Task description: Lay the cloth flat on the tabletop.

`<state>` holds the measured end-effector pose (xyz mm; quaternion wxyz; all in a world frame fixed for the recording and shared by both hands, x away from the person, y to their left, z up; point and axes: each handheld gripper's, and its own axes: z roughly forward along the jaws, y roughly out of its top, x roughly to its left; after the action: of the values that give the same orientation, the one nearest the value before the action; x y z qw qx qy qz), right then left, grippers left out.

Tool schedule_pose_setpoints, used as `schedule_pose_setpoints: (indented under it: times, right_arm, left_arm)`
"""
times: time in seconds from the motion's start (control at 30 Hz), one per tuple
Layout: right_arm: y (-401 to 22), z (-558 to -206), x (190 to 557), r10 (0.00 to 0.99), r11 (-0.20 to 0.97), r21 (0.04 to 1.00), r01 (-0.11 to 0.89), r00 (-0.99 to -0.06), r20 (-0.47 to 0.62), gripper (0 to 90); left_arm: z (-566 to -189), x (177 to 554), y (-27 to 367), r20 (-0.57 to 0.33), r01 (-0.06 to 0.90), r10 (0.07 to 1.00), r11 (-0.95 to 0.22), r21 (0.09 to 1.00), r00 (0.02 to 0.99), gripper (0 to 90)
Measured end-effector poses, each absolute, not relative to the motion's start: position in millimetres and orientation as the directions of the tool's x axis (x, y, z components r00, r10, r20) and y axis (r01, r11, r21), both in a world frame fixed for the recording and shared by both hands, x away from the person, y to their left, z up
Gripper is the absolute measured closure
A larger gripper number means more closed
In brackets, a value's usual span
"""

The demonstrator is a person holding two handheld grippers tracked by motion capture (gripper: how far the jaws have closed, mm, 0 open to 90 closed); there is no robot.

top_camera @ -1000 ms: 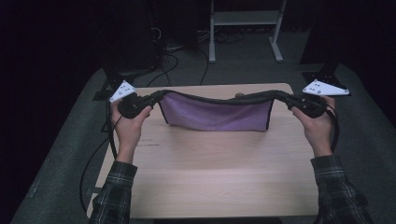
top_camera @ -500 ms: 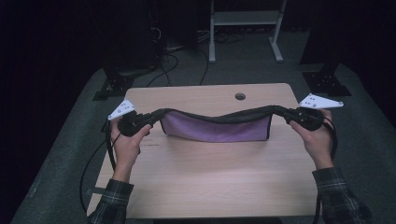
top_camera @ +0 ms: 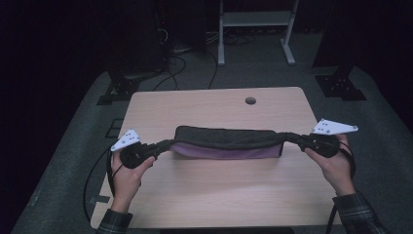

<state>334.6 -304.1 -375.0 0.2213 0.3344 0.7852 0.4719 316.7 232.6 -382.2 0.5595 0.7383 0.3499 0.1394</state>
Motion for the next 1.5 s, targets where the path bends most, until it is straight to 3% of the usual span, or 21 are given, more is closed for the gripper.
schedule_pose_setpoints:
  times: [0.77,1.1,1.37,1.43,1.5]
  right_arm:
    - [-312.3,-424.6,271.9,0.689,0.408,0.807,0.427,-0.724,0.035,87.4]
    - [-309.6,-448.5,258.0,0.664,0.454,0.747,0.486,-0.744,0.080,87.0]
    - [-306.0,-456.7,250.9,0.617,0.490,0.718,0.495,-0.778,0.115,86.6]
    - [-305.9,-457.2,250.0,0.602,0.496,0.721,0.485,-0.790,0.117,82.6]
    - [-309.6,-455.1,251.3,0.600,0.472,0.749,0.465,-0.792,0.114,70.3]
  left_arm:
    - [-438.2,260.9,233.5,-0.266,0.511,0.632,-0.242,0.825,0.728,83.8]
    - [-455.2,254.4,230.6,-0.244,0.558,0.640,-0.348,0.753,0.728,82.8]
    - [-457.8,254.8,235.6,-0.257,0.590,0.652,-0.361,0.722,0.713,82.9]
    - [-458.1,255.1,236.5,-0.256,0.587,0.651,-0.358,0.726,0.714,80.3]
    - [-455.3,255.5,237.5,-0.240,0.569,0.660,-0.343,0.747,0.712,68.0]
